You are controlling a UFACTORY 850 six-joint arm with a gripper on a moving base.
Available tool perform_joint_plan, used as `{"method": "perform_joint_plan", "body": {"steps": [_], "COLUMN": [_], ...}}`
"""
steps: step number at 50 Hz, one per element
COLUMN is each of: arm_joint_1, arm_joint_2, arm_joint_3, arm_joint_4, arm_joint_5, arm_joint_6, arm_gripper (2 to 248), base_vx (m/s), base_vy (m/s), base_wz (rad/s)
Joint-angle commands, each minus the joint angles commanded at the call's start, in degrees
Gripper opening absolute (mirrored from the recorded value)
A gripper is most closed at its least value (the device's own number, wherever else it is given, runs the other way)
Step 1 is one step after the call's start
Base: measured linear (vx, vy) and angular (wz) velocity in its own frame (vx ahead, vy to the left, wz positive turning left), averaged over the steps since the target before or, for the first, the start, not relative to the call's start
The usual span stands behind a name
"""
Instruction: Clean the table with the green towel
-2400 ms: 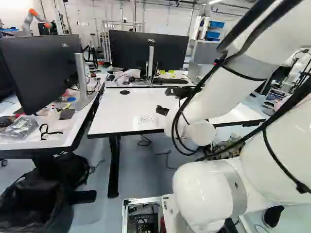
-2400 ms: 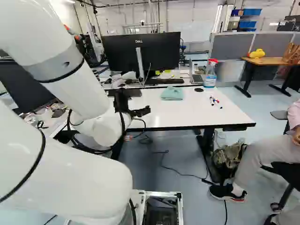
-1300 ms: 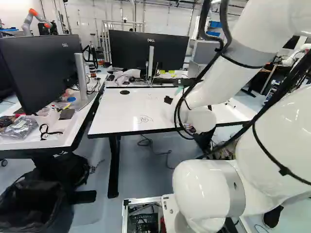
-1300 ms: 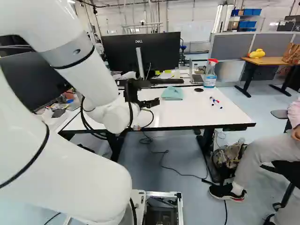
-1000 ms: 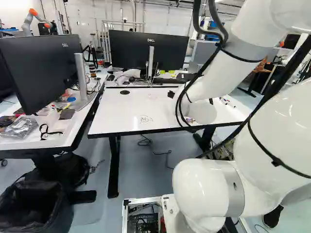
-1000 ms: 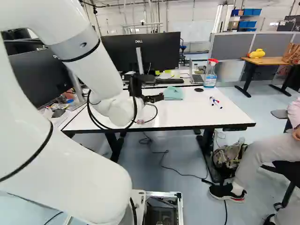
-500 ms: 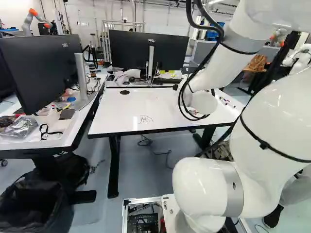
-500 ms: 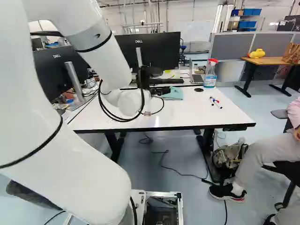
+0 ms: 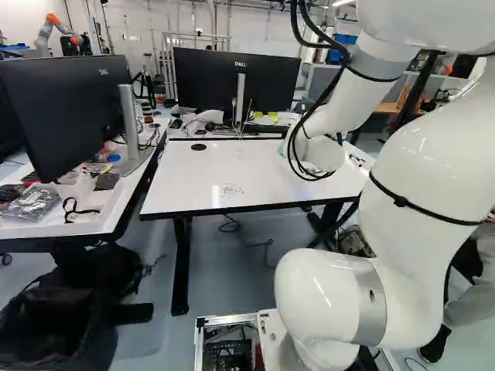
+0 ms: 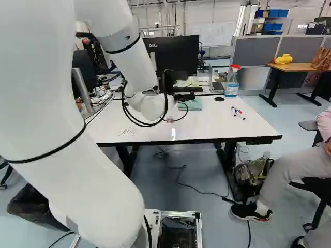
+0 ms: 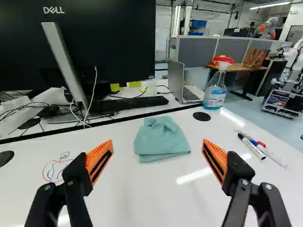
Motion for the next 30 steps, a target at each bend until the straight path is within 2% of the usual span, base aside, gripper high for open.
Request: {"method": "perform_joint_plan", "body": {"steps": [30], "arm_joint_1": [-1.2], "arm_joint_2": [-9.1], "arm_joint_3": [-9.9], "arm_joint_4": [0.0], "arm_joint_5": [0.0], "arm_joint_6": [0.0], "arm_gripper": [247], "base_vx": [0.0], "base_vy": [0.0], "base_wz": [0.0]}}
